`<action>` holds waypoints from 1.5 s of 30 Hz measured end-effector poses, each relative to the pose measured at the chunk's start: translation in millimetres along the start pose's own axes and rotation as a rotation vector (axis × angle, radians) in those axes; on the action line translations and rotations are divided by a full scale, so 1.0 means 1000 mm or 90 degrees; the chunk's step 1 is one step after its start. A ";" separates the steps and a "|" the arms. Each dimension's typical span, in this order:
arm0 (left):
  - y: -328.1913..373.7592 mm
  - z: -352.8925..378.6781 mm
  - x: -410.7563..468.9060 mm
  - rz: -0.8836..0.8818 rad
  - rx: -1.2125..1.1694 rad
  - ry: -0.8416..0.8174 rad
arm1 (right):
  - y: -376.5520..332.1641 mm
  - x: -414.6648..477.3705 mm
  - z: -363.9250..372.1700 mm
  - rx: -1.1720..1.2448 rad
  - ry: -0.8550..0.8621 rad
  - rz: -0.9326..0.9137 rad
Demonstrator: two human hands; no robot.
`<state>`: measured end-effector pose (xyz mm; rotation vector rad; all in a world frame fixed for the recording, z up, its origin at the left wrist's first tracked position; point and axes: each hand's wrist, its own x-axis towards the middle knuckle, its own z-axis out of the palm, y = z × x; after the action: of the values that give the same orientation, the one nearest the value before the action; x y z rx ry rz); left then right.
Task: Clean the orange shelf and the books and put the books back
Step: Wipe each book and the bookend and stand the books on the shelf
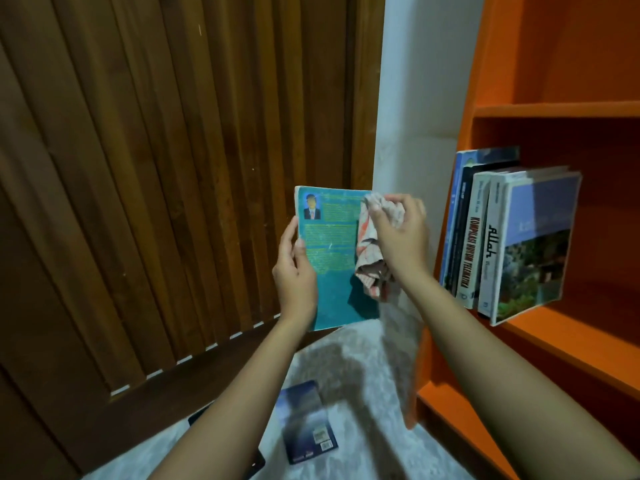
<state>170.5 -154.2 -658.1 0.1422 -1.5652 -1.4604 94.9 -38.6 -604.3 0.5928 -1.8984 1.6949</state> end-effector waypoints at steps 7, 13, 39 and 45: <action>0.002 0.000 -0.008 0.018 -0.036 -0.017 | -0.033 0.003 0.051 -0.124 -0.093 -0.272; 0.011 -0.006 -0.003 0.036 -0.073 -0.014 | 0.021 0.022 0.022 -0.128 0.092 0.043; -0.007 0.035 0.005 -0.245 -0.234 0.172 | 0.077 -0.058 -0.013 -0.201 0.052 0.031; -0.013 0.033 0.004 -0.286 -0.242 0.166 | 0.076 -0.100 -0.002 -0.217 -0.134 -0.230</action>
<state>139.2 -136.5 -661.1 0.4636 -1.0616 -1.9729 123.8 -29.8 -726.5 0.9354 -2.0152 1.0888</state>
